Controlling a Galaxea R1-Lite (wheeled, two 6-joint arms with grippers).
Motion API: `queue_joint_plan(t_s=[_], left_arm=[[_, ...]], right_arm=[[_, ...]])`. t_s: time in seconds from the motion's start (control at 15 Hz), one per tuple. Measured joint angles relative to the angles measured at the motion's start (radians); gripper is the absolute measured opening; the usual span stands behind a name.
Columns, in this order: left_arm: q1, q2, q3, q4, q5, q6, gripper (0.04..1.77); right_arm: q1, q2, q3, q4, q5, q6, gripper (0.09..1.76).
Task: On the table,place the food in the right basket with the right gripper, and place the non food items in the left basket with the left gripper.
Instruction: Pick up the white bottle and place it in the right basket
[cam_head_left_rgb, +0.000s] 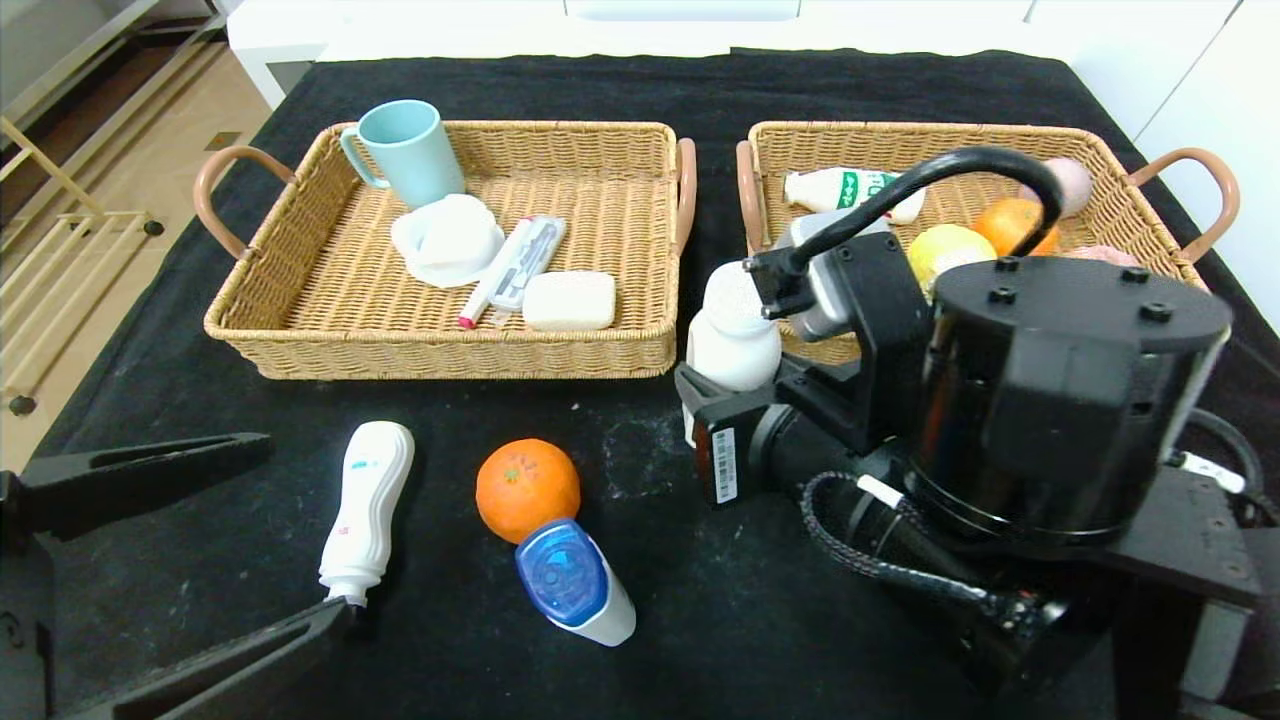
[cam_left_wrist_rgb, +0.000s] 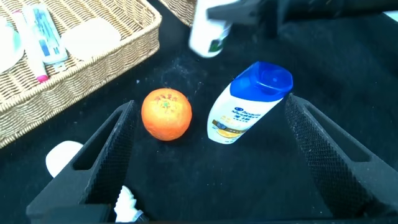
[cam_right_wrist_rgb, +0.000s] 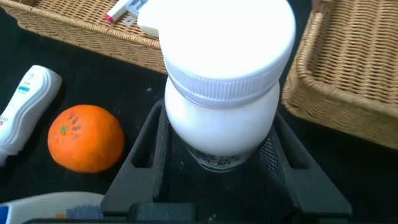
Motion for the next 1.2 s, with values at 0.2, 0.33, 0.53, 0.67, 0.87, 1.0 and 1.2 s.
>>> queue_joint_plan(t_s=[0.2,0.33,0.53,0.67,0.87,1.0,1.2], left_arm=[[-0.004,0.001,0.001,0.0,0.001,-0.001,1.72],[-0.005,0.001,0.004,0.0,0.0,-0.001,1.72],[-0.007,0.004,0.006,0.0,0.0,-0.001,1.72],[-0.007,0.006,0.006,0.0,0.001,-0.001,1.72],[-0.007,0.007,0.008,0.0,0.0,0.0,1.72],[-0.007,0.007,0.008,0.0,0.0,0.0,1.72],[-0.007,0.007,0.008,0.0,0.0,0.0,1.72]], right_arm=[[-0.034,-0.061,0.018,0.01,0.0,0.0,0.87],[-0.07,-0.089,0.016,0.012,0.001,-0.002,0.87],[-0.133,-0.108,-0.005,0.019,0.008,-0.009,0.87],[-0.184,-0.112,-0.022,0.027,0.04,-0.013,0.87],[-0.26,-0.106,-0.067,0.033,0.072,-0.022,0.87],[-0.307,-0.086,-0.119,0.035,0.084,-0.03,0.87],[-0.357,-0.041,-0.178,0.035,0.146,-0.032,0.87]])
